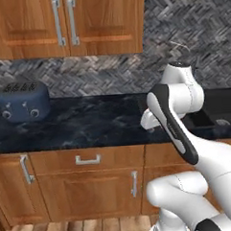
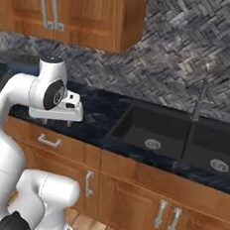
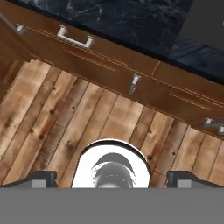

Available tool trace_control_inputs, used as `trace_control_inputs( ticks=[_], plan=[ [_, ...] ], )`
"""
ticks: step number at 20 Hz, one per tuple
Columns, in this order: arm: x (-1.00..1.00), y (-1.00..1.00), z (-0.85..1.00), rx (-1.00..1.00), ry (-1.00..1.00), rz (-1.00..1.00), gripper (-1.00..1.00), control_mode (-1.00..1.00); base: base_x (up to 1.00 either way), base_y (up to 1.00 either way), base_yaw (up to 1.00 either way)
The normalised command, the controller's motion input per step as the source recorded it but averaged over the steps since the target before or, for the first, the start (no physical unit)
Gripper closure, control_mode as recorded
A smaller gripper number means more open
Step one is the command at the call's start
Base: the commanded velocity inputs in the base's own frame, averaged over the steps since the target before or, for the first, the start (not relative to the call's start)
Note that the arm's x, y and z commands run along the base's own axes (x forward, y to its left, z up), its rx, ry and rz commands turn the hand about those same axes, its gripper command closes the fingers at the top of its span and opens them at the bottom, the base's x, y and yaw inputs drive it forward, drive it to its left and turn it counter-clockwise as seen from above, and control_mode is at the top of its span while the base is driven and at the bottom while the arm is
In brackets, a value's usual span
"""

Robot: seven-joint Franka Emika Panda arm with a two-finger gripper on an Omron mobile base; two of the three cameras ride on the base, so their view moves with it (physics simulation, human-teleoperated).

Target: Organize the utensils by type. Pick up the wooden spoons from the counter and place them in the open cabinet. Then pick up the metallic utensils from the counter and place them in the open drawer.

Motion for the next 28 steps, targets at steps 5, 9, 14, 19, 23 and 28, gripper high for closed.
trace_control_inputs(
  ticks=[5,9,14,19,23,28],
  plan=[
    [0.0,0.0,0.0,0.0,0.0,0.0,-1.0,1.0,-0.18,-0.01,-0.88],
    [0.0,0.0,0.0,0.0,0.0,0.0,-1.0,1.0,-0.02,-0.09,-0.87],
    [0.0,0.0,0.0,0.0,0.0,0.0,-1.0,1.0,0.05,-0.08,-0.83],
    [0.0,0.0,0.0,0.0,0.0,0.0,-1.0,1.0,0.22,0.0,-0.62],
    [0.0,0.0,0.0,0.0,0.0,0.0,-1.0,1.0,0.29,0.0,-0.32],
    [0.0,0.0,0.0,0.0,0.0,0.0,-1.0,1.0,0.45,0.05,-0.08]
  ],
)
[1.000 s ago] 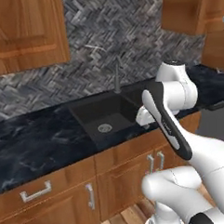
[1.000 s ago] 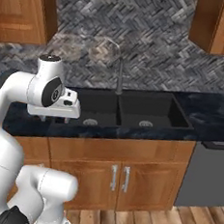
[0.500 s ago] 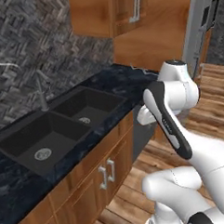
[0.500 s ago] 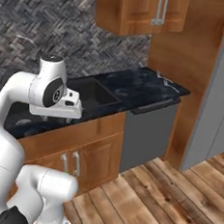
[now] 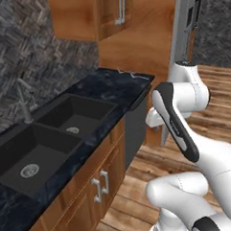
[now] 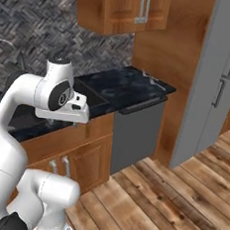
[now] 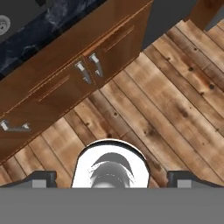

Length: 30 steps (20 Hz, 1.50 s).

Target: Organize the utensils by type. Pick up the wooden spoons from the counter and place them in the open cabinet. Then pick up the metallic utensils from the counter and place them in the open drawer.

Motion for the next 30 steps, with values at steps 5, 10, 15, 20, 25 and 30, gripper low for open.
trace_control_inputs(
  ticks=[5,10,15,20,25,30],
  plan=[
    [0.0,0.0,0.0,0.0,0.0,0.0,-1.0,1.0,0.71,0.37,-0.07],
    [0.0,0.0,0.0,0.0,0.0,0.0,-1.0,1.0,0.66,0.24,-0.49],
    [0.0,0.0,0.0,0.0,0.0,0.0,-1.0,1.0,0.37,-0.69,-0.15],
    [0.0,0.0,0.0,0.0,0.0,0.0,-1.0,1.0,0.13,-0.93,0.0],
    [0.0,0.0,0.0,0.0,0.0,0.0,-1.0,1.0,0.31,-0.9,0.0],
    [0.0,0.0,0.0,0.0,0.0,0.0,-1.0,1.0,0.35,-0.82,0.09]
  ],
)
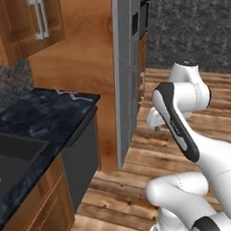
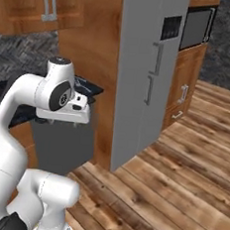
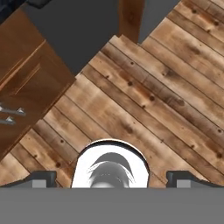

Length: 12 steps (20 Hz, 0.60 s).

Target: Organize the utensils by type. Pick up the wooden spoons from the counter and place them in the open cabinet. Then pick up the metallic utensils from the counter and place them in the open drawer.

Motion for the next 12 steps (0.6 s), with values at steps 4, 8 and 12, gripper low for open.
trace_control_inputs(
  ticks=[4,8,12],
  plan=[
    [0.0,0.0,0.0,0.0,0.0,0.0,-1.0,1.0,0.42,-0.69,0.24],
    [0.0,0.0,0.0,0.0,0.0,0.0,-1.0,1.0,0.47,-0.58,0.38],
    [0.0,0.0,0.0,0.0,0.0,0.0,-1.0,1.0,0.42,-0.39,0.62]
  ],
)
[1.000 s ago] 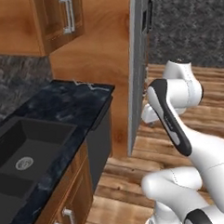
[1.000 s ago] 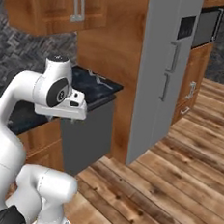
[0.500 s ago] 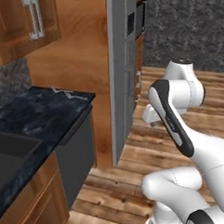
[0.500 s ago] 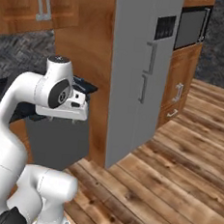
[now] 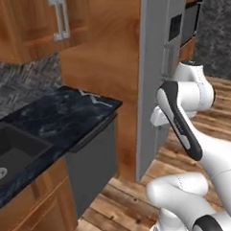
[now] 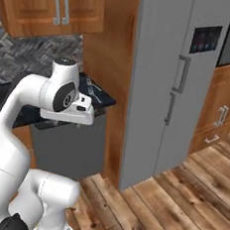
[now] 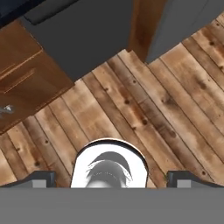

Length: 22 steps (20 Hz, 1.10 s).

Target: Organize the utensils by type. Pick up the wooden spoons from the counter and place them in the open cabinet. Then pick up the metallic utensils from the counter and place them in the open drawer.

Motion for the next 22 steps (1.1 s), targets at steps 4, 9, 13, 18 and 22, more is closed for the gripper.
trace_control_inputs(
  ticks=[4,9,13,18,22],
  plan=[
    [0.0,0.0,0.0,0.0,0.0,0.0,-1.0,1.0,0.37,-0.35,0.68],
    [0.0,0.0,0.0,0.0,0.0,0.0,-1.0,1.0,0.45,-0.42,0.56],
    [0.0,0.0,0.0,0.0,0.0,0.0,-1.0,1.0,0.41,-0.59,0.39],
    [0.0,0.0,0.0,0.0,0.0,0.0,-1.0,1.0,0.47,-0.57,0.38],
    [0.0,0.0,0.0,0.0,0.0,0.0,-1.0,1.0,0.7,-0.48,0.35]
  ],
)
